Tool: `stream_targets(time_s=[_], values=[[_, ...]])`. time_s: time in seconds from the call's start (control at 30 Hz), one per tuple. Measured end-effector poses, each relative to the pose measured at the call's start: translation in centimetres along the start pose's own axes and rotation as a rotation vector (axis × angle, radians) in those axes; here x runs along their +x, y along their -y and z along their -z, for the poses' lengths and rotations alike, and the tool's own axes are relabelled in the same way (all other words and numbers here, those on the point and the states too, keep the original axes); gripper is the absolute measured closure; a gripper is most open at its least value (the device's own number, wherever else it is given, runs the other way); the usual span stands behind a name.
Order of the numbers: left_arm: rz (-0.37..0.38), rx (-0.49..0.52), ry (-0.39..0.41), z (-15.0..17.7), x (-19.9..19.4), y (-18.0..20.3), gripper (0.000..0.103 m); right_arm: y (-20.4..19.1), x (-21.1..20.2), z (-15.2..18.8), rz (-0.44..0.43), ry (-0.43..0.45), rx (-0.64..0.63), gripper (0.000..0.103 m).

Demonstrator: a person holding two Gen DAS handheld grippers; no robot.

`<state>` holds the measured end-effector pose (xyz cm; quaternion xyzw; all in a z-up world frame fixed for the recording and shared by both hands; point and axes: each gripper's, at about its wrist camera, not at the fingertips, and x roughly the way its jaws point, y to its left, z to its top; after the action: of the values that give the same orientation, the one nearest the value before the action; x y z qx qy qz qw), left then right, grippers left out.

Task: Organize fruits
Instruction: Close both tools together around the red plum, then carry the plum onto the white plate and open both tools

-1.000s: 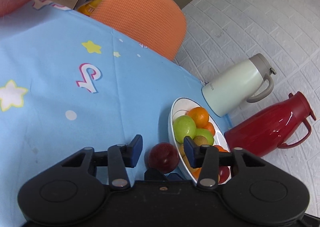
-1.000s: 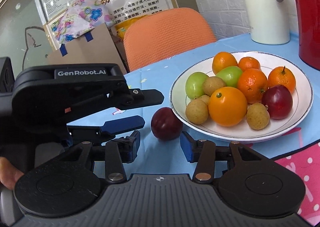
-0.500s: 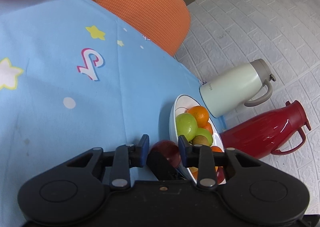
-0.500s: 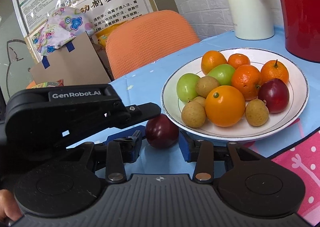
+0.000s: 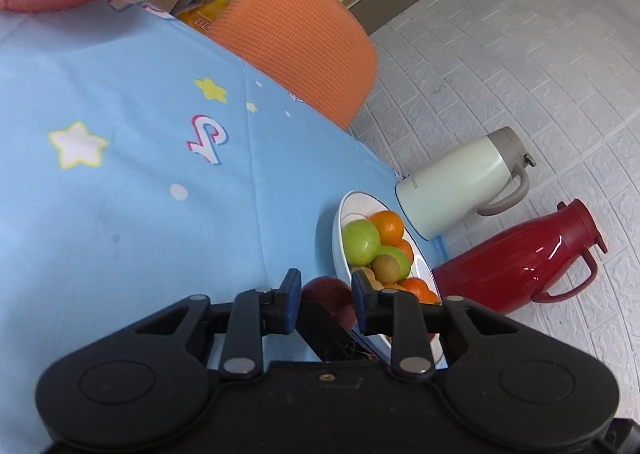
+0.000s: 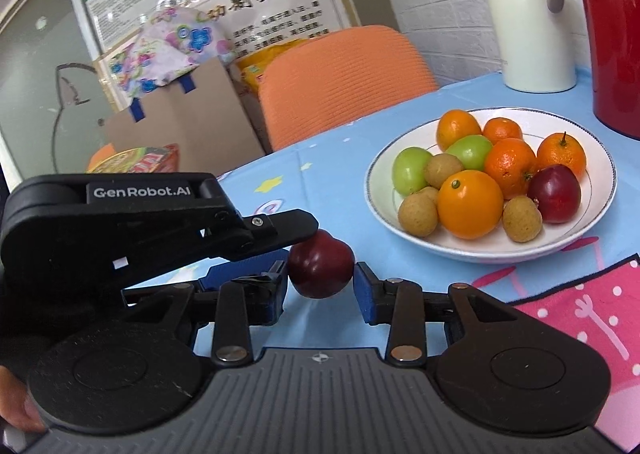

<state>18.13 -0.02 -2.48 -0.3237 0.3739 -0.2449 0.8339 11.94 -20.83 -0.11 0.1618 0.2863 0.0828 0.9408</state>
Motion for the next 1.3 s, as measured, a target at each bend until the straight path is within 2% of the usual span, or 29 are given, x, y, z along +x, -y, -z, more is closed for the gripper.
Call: stream_targets(time_s=[0.23,0.4,0.57,0.6,0.67,0.83,0.9,1.03,1.3], values=[[0.0,-0.028,-0.02,2.9,-2.5,0.1,0.103,0.7,-2.8,1.5,-0.067,-0.048,-0.076,0.039],[0.037,-0.043,-0.059,4.3,-2.6,0.3,0.103,1.8,-3.8,2.1,-0.058,-0.068,-0.074,0.039],[0.025,-0.041,-0.058,4.3,-2.5,0.3,0.103,2.8,-3.8,2.5,-0.058,-0.072,-0.048,0.039],[0.016,-0.027,-0.055,4.2,-2.5,0.4,0.096,2.8,-3.9,2.6,-0.057,-0.068,-0.053,0.039],[0.007,0.007,-0.061,4.1,-2.5,0.7,0.095,2.8,-3.9,2.6,-0.057,-0.064,-0.064,0.038],[-0.017,0.158,-0.098,4.1,-1.5,2.3,0.095,2.8,-4.0,2.6,-0.051,-0.048,-0.085,0.038],[-0.019,0.197,-0.121,4.4,-0.9,2.7,0.099,3.1,-3.9,2.5,-0.054,-0.048,-0.082,0.038],[-0.026,0.24,-0.147,4.7,-0.1,3.1,0.103,3.2,-3.8,2.4,-0.057,-0.044,-0.087,0.038],[-0.046,0.259,-0.156,4.9,0.2,3.5,0.103,3.7,-3.7,2.2,-0.055,-0.047,-0.075,0.037]])
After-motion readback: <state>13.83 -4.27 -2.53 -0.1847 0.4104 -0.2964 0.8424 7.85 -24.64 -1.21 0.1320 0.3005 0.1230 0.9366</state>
